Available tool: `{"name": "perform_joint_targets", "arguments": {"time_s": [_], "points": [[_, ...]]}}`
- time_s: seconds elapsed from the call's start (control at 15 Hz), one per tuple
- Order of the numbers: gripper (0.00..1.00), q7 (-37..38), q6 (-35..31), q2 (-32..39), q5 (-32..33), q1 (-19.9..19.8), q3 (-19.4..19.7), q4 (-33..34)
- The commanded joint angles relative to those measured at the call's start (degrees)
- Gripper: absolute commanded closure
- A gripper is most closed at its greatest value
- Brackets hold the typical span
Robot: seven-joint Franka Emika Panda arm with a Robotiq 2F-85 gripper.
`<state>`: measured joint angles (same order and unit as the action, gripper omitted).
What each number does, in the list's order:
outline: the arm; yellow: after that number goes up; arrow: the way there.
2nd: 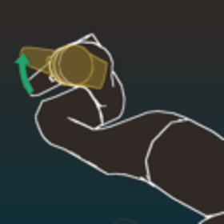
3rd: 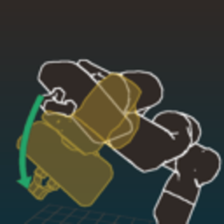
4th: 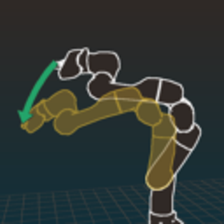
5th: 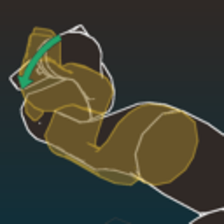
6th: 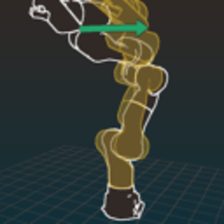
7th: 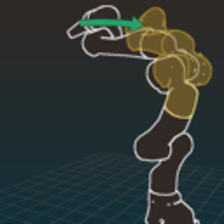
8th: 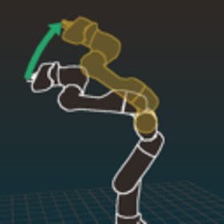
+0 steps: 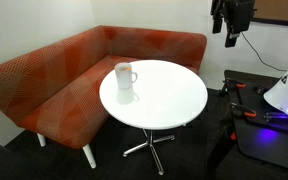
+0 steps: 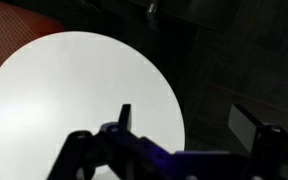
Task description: Remove the marker from the cup and put it on the table
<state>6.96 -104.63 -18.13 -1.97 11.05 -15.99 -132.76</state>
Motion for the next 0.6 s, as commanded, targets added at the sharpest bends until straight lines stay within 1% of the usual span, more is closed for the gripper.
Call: {"name": "perform_joint_targets", "arguments": {"time_s": [0.0,0.33,0.53], "points": [[0.0,0.18,0.06,0.09,0.19,0.68,0.61,0.09],[0.0,0.18,0.06,0.09,0.19,0.68,0.61,0.09],[0.0,0.58,-1.85,1.51,2.39,0.15,0.43,1.06]]}}
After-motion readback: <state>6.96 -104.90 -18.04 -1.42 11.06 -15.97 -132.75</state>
